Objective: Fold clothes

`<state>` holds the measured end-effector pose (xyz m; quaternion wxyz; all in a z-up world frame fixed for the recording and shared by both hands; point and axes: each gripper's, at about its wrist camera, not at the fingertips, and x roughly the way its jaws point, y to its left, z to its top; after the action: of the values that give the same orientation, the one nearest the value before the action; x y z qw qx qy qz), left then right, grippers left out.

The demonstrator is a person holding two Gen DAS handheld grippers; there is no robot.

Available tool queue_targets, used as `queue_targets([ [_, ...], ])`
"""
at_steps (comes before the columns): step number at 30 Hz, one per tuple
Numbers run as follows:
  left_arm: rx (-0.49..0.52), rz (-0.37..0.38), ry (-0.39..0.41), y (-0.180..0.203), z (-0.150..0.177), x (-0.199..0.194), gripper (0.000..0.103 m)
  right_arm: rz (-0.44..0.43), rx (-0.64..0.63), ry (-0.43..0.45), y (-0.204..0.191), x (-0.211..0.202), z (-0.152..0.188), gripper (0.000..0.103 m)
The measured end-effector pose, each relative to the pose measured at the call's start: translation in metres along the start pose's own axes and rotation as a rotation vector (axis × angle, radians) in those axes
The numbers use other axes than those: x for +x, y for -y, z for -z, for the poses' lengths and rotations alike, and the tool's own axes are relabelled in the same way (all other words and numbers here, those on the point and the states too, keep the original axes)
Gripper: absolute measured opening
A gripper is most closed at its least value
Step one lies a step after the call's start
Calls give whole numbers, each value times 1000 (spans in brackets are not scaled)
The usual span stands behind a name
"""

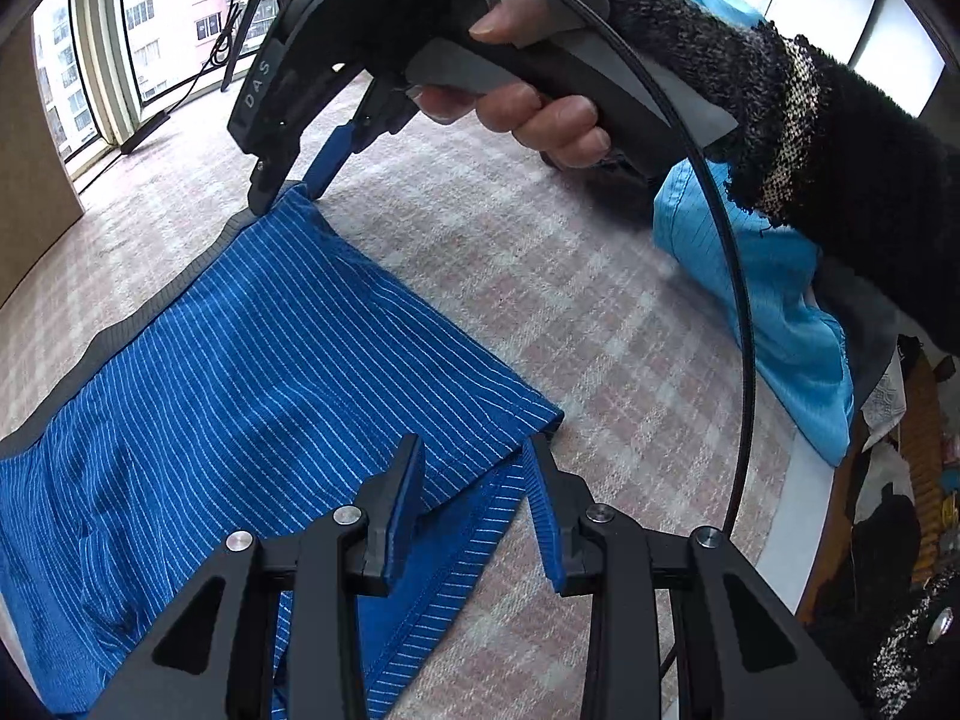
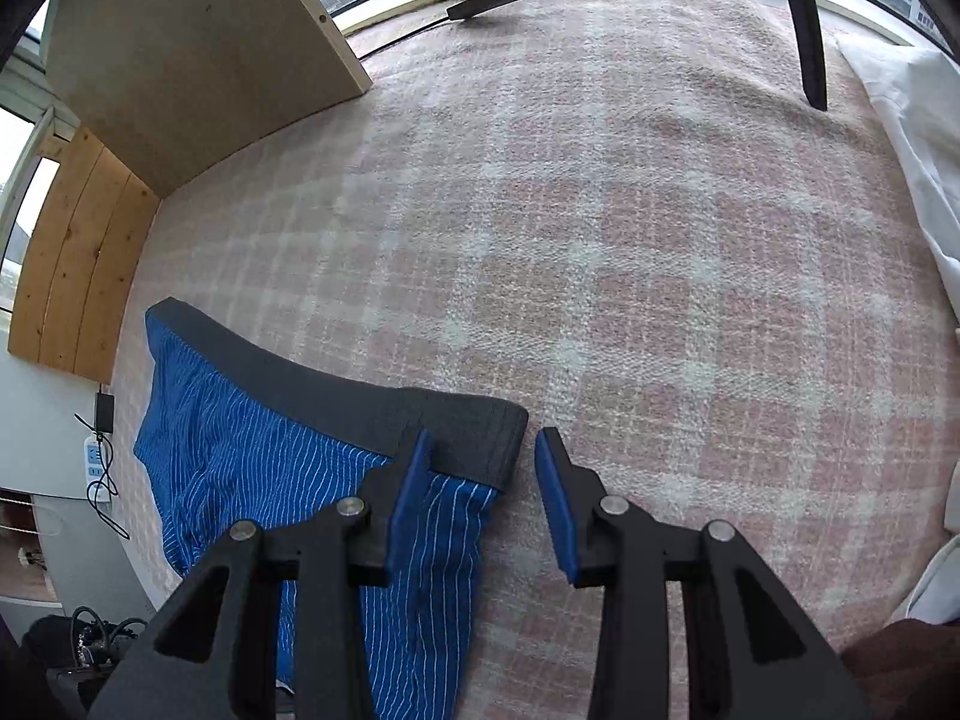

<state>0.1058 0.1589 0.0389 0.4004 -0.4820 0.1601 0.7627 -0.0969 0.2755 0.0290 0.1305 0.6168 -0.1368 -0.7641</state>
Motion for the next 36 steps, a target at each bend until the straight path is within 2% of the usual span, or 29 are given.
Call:
queue_targets([
  [5,22,32,-21,5,1,11,32,2,-14,-12,-2,3,-1,36],
  [9,28,-3,-11,5,-1,15,31,-2,-14,-6,-1,4,-2,36],
  [10,29,-11,-8,5,-2,16,29,-4,-13,-5,0,3,-2,36],
  [12,9,5,-3,1,-3,14,15,-4,-13,-7,0,4,-4,36],
  [14,-1,10,8,-2,-4,12,7,-6,-15,-8,1,3,-5,36],
  [17,-35,38,36,-9,-6,6,1,-9,-20,-14,1,3,-5,36],
  [21,-83,88,78,-14,-11,-3,1,-8,-33,-8,-6,4,-3,36],
  [22,-80,94,83,-13,-13,-4,0,-8,-36,-4,-8,5,-3,32],
  [23,-75,105,90,-11,-15,-6,0,-6,-37,3,-9,4,-4,18],
  [26,-57,127,127,-3,-22,-13,0,-30,-38,31,-9,-1,-8,7],
  [28,-63,159,142,1,-26,-13,0,-29,-17,30,-2,0,-8,7],
  [31,-54,165,98,7,-28,6,0,-24,15,28,9,2,-7,7],
  [33,-37,153,57,11,-26,21,1,-22,37,27,16,4,-6,11],
  [34,-43,157,36,12,-25,25,1,-20,48,27,19,5,-6,14],
  [35,-48,161,16,13,-24,30,1,-27,70,23,22,3,-5,24],
  [36,-46,165,6,14,-23,30,3,-32,87,25,24,-2,-4,29],
])
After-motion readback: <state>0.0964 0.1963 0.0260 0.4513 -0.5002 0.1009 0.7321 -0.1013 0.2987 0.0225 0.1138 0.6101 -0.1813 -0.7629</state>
